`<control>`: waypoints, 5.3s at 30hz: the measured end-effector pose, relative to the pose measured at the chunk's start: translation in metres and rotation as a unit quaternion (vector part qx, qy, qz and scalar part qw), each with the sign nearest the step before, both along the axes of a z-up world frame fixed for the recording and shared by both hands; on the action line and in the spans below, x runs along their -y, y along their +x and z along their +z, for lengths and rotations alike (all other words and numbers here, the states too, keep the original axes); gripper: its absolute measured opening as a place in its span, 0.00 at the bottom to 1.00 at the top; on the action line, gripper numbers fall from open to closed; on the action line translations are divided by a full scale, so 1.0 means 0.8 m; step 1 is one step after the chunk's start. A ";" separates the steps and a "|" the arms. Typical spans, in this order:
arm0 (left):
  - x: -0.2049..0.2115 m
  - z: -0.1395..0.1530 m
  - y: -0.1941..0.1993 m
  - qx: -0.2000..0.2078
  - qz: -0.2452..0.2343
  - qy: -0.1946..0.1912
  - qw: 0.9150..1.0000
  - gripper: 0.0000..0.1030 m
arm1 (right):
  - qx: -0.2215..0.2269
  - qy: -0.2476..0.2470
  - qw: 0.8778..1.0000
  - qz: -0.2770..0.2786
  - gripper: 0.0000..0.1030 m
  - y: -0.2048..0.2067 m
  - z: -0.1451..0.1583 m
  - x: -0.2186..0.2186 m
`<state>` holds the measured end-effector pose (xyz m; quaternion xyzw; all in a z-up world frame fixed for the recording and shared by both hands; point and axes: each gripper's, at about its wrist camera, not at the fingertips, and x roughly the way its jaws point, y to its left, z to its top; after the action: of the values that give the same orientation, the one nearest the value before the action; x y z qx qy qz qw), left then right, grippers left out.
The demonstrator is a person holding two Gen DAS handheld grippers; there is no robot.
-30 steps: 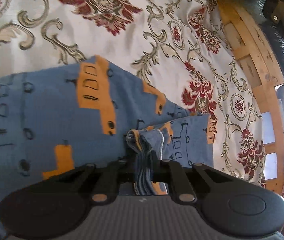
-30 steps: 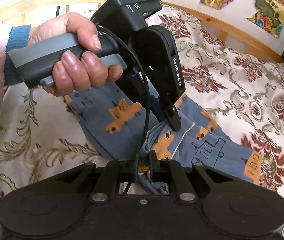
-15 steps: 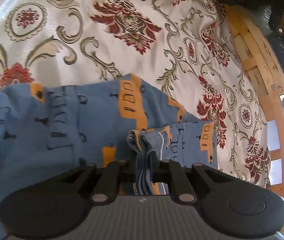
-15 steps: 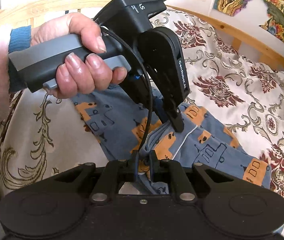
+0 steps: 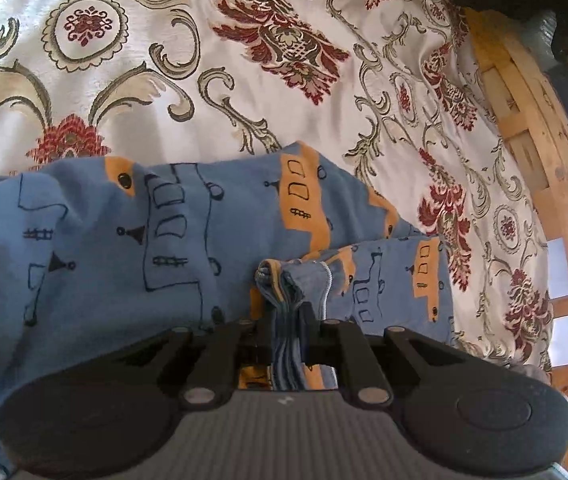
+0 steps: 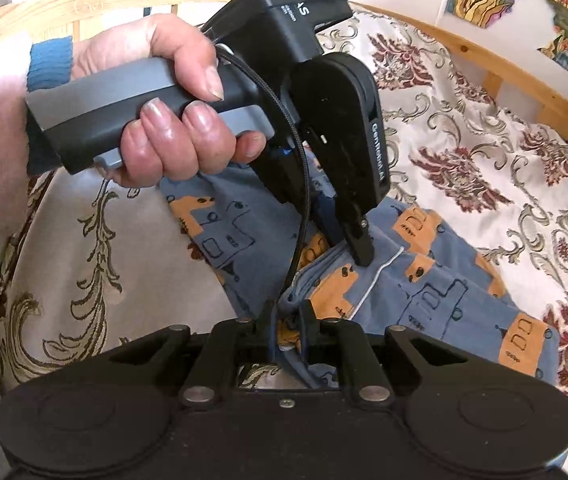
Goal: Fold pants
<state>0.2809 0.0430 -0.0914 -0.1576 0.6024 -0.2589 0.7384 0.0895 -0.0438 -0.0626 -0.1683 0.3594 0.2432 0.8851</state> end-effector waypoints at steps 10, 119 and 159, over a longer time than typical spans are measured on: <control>0.001 0.045 -0.036 0.111 -0.022 0.047 0.992 0.58 | 0.058 0.003 0.998 -0.030 0.82 -0.025 0.052 0.124; -0.183 0.006 -0.132 0.140 0.460 0.015 0.876 0.19 | 0.155 -0.054 0.986 -0.008 0.78 0.028 -0.056 0.008; 0.199 0.078 -0.207 0.382 0.048 0.242 0.890 0.17 | -0.142 0.386 0.902 -0.131 0.88 0.110 0.015 0.294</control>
<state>0.1156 -0.1161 -0.0291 0.1082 0.3093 -0.1091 0.9385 0.1775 -0.2791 -0.0509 0.2716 0.3781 0.2664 0.8440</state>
